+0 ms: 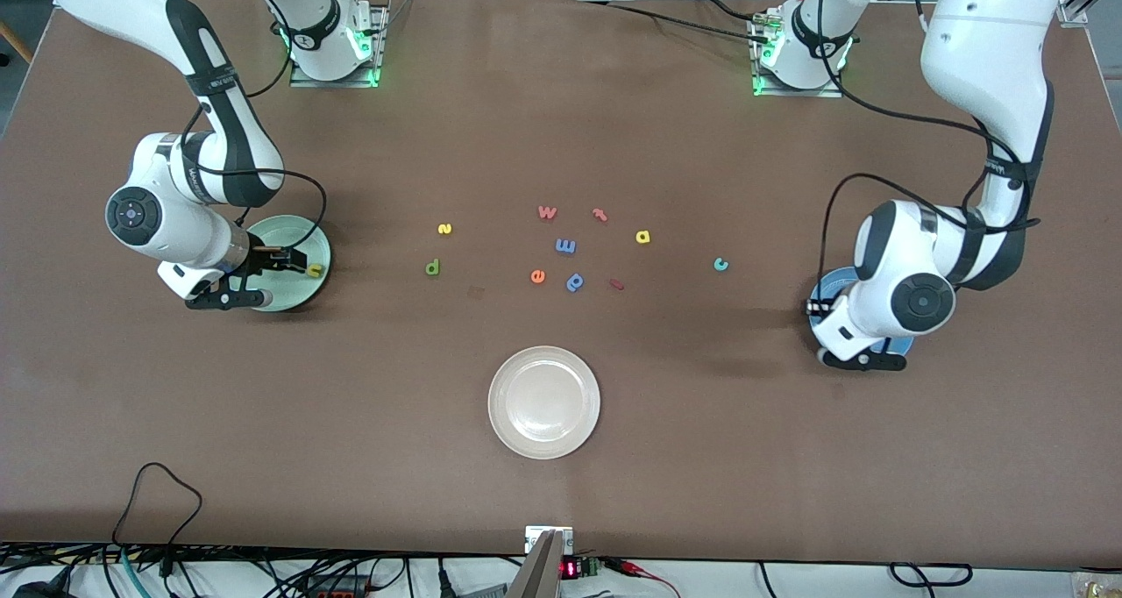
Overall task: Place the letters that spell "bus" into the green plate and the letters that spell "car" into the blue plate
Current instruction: 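Grasp the green p and teal L with the right and left grippers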
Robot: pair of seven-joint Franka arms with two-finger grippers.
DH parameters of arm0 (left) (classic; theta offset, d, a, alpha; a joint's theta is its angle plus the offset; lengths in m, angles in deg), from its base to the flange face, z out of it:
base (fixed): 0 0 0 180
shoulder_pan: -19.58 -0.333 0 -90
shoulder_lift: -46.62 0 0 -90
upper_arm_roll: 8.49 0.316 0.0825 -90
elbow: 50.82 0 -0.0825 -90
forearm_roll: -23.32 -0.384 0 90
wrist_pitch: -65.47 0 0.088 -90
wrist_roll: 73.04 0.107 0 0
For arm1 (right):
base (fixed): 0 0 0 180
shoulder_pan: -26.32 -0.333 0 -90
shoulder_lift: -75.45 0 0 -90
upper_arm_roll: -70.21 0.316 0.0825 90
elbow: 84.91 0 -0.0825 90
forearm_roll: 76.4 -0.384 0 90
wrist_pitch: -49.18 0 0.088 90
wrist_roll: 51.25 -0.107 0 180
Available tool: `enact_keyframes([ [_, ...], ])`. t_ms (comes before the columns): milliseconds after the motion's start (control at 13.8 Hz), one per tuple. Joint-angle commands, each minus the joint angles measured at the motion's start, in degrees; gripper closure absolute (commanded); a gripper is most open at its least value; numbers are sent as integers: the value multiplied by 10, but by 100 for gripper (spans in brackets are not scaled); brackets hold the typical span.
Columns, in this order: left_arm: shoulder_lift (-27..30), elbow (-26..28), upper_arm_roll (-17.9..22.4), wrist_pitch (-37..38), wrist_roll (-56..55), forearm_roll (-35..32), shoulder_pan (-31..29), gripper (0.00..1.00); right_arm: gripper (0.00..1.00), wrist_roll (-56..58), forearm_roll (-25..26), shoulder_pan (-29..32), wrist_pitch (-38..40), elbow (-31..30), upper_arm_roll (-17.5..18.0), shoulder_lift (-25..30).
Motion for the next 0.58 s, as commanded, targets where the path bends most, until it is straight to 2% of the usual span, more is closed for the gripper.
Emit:
enact_keyframes([
  [0, 24, 20, -64, 29, -85, 12, 0, 0, 2, -27, -5, -43, 7, 24, 5, 8],
  [218, 24, 59, -141, -9, -80, 9, 1, 0, 15, -83, -5, -93, 5, 39, 5, 1],
  [291, 25, 81, -151, -38, -66, 7, -2, 0, 17, -85, -5, -105, 3, 43, 5, -4],
  [436, 24, 123, -151, -99, -14, 1, 3, 0, 29, -105, -5, -126, 0, 49, 5, -13],
  [509, 23, 140, -151, -118, -6, -22, 2, 0, 30, -131, -5, -140, -1, 60, 5, -24],
])
